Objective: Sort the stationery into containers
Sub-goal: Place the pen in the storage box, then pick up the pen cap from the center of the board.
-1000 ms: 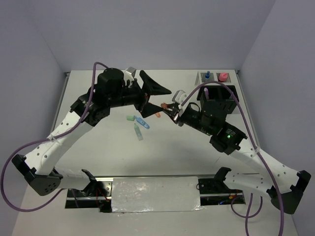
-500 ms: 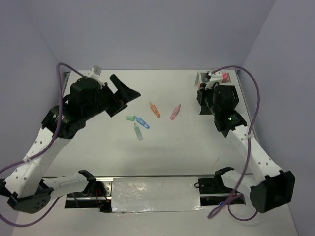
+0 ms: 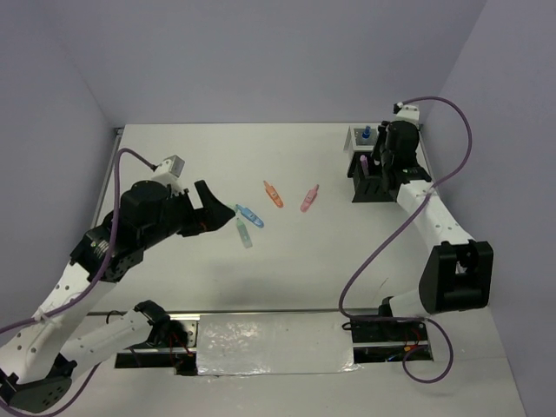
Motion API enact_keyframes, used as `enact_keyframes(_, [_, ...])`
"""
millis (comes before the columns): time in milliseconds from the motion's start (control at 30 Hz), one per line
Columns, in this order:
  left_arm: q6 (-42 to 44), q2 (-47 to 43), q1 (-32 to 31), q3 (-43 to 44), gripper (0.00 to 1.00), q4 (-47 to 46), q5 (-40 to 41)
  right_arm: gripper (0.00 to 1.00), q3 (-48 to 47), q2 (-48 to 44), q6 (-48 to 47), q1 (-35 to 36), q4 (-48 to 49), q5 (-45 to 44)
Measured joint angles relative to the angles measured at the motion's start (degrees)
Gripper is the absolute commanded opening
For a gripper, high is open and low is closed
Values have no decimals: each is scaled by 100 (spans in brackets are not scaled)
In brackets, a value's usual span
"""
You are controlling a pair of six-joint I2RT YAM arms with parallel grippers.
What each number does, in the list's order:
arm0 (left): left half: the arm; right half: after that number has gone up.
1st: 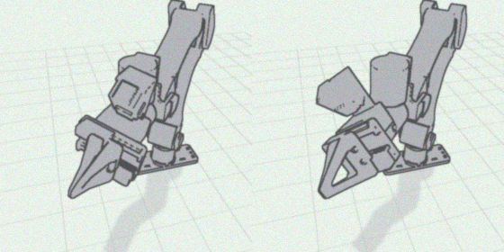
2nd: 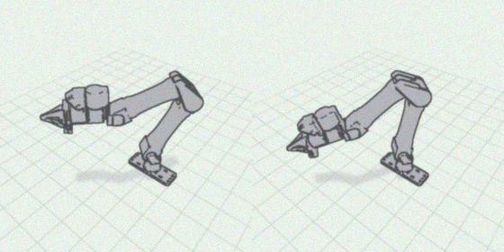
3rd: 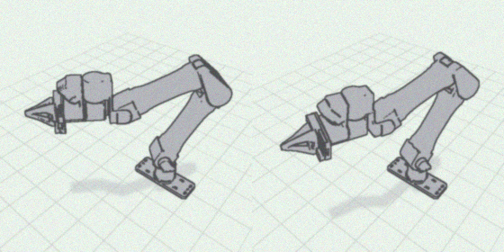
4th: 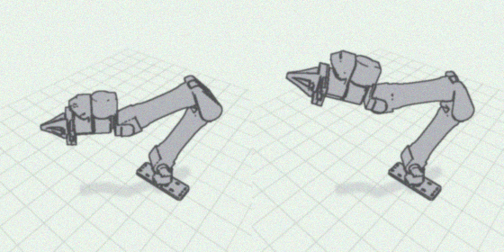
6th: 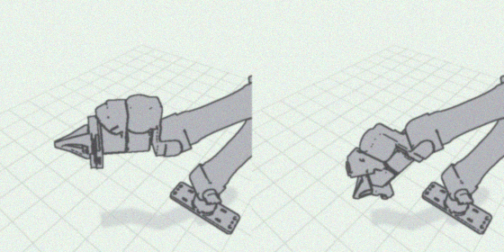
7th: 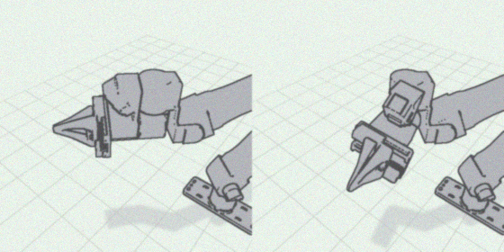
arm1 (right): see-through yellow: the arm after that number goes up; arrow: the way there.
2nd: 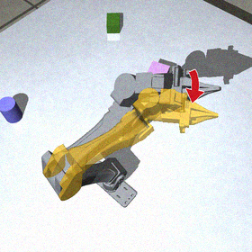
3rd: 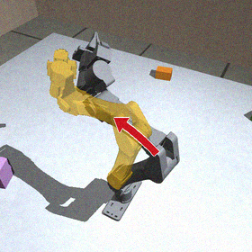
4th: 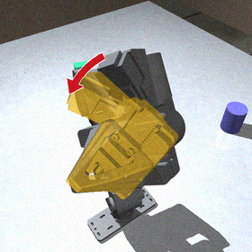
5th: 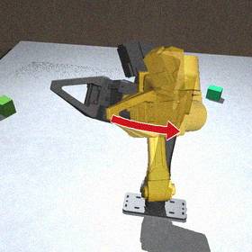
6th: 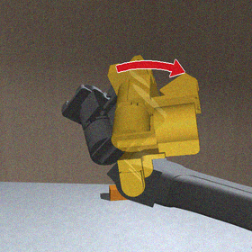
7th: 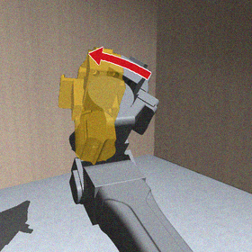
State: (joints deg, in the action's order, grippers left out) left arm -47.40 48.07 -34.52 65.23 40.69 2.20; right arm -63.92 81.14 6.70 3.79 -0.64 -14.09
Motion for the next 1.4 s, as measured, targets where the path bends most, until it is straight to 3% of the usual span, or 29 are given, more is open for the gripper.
enact_keyframes(133, [269, -219, 0, 83, 99, -35, 13, 1, 2, 240, 142, -223, 179, 116])
enact_keyframes(233, [413, -216, 0, 192, 99, -39, 13, 9, 33, 348, 210, -326, 376, 280])
enact_keyframes(400, [538, -140, 0, 175, 99, -48, -70, 13, 70, 452, 254, -378, 697, 610])
enact_keyframes(633, [522, -92, 0, -101, 99, -131, -103, 54, 251, 577, 365, -560, 942, 765])
enact_keyframes(867, [518, -24, 0, -153, 99, -225, -94, 69, 426, 531, 498, -584, 938, 916])
enact_keyframes(900, [516, 9, 0, -153, 99, -232, -81, 82, 435, 483, 553, -584, 892, 955])
enact_keyframes(967, [470, 133, 0, -151, 99, -227, 35, 82, 437, 328, 717, -573, 796, 1045])
enact_keyframes(1000, [385, 227, 0, -151, 99, -201, 133, 100, 437, 214, 782, -553, 717, 1097])
enact_keyframes(1033, [319, 334, 0, -149, 99, -157, 249, 100, 437, 61, 885, -505, 610, 1119])
enact_keyframes(1167, [-118, 837, 42, -151, 99, 170, 675, 100, 433, -702, 979, 155, 173, 1084])
enact_keyframes(1400, [-789, 1491, 407, -236, 99, 608, 997, 100, 398, -1331, 1025, 2446, -1043, 754])
